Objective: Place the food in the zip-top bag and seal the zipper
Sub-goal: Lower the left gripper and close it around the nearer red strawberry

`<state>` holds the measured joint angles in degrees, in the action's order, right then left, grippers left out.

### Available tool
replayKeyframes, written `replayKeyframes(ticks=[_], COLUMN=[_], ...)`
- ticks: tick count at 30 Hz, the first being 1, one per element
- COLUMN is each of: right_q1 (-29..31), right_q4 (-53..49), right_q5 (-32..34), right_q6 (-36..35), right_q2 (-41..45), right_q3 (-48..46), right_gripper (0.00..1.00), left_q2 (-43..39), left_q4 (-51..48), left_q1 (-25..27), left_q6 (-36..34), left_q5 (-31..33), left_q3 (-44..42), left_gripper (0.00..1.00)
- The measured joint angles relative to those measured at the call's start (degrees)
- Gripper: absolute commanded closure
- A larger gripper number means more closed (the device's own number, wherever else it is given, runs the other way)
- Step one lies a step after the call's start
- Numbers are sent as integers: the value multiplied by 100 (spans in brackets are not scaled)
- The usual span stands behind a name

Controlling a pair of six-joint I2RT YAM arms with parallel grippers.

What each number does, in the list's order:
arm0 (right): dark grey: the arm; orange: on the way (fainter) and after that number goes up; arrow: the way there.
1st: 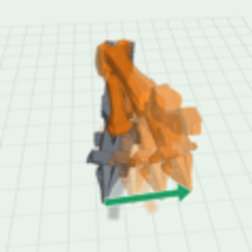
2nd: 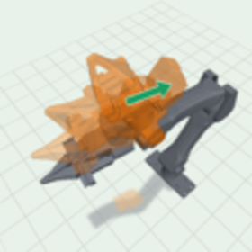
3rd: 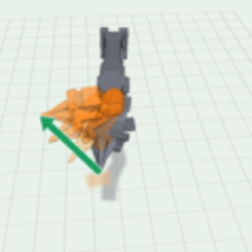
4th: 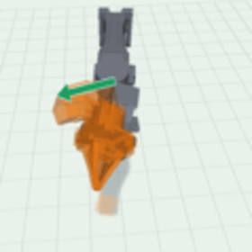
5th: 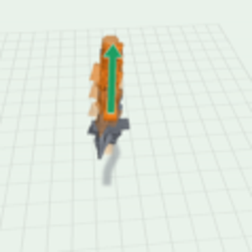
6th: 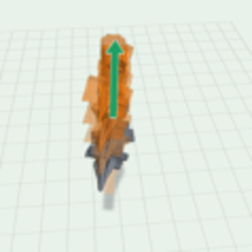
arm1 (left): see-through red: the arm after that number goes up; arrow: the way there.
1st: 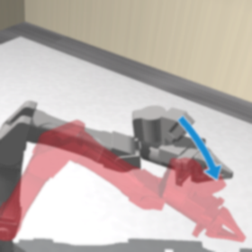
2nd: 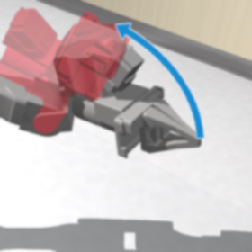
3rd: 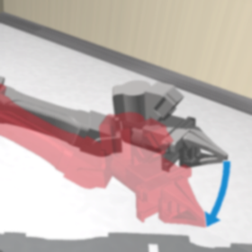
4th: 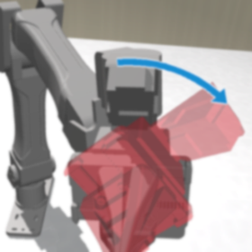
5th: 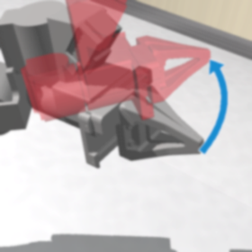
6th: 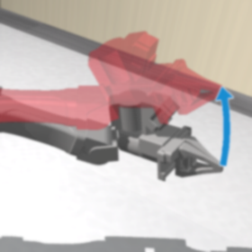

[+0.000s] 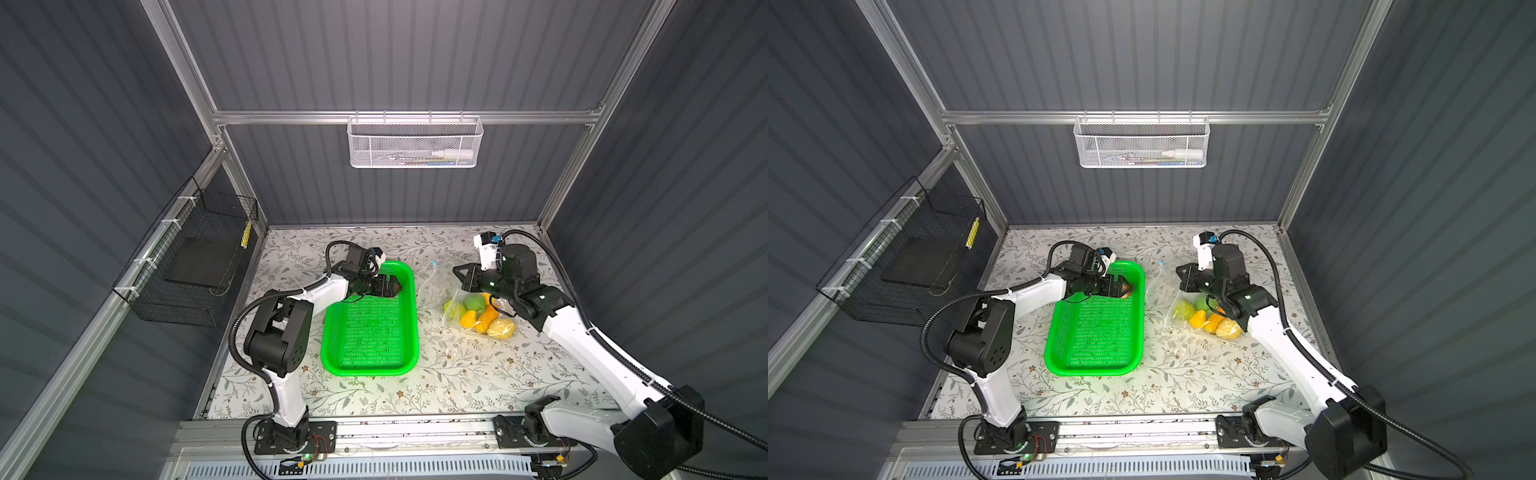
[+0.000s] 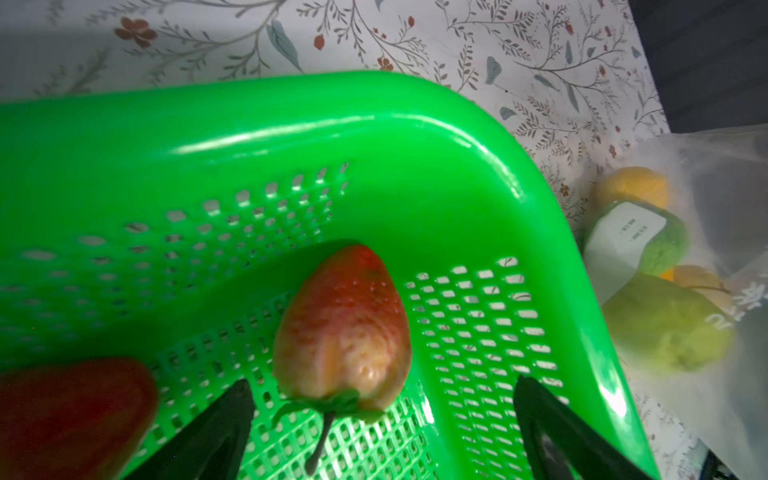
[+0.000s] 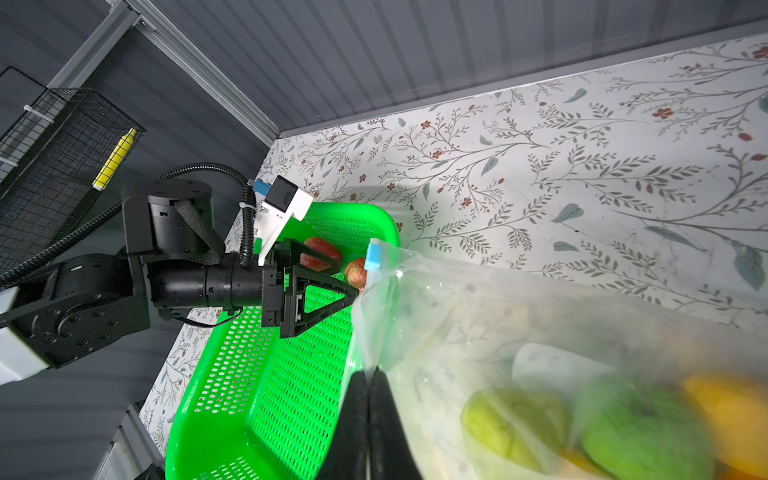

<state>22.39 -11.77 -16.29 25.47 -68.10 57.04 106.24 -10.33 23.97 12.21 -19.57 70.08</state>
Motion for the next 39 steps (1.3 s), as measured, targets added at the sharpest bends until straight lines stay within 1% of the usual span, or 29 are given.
replayKeyframes(ticks=[4,7,17,23,27,32,33,37,39], right_q1=[0,0,0,0,0,0,0,0,0], right_q4=[-2,-2,-4,-7,-11,-15,-15,-17,-17], right_q5=[0,2,2,4,4,17,20,22,22], right_q6=[-2,-2,-2,-2,-4,-4,-7,-4,-4], right_q2=[2,2,0,0,0,2,2,2,2], right_q3=[7,9,31,31,31,31,31,31,31], right_gripper=[100,100,100,100,100,100,100,100,100], left_q2=[24,149,527,796,977,1029,1029,1032,1036], left_q4=[-136,-236,-538,-682,-778,-780,-785,-798,-802], left_q1=[2,11,199,400,487,520,522,525,527], left_q6=[-221,-439,-1036,-1224,-1311,-1384,-1403,-1427,-1445], left_q5=[363,514,697,796,874,955,964,1060,1126], left_q3=[162,361,616,890,1093,1152,1152,1152,1152], left_gripper=[1,2,8,11,15,26,27,28,27])
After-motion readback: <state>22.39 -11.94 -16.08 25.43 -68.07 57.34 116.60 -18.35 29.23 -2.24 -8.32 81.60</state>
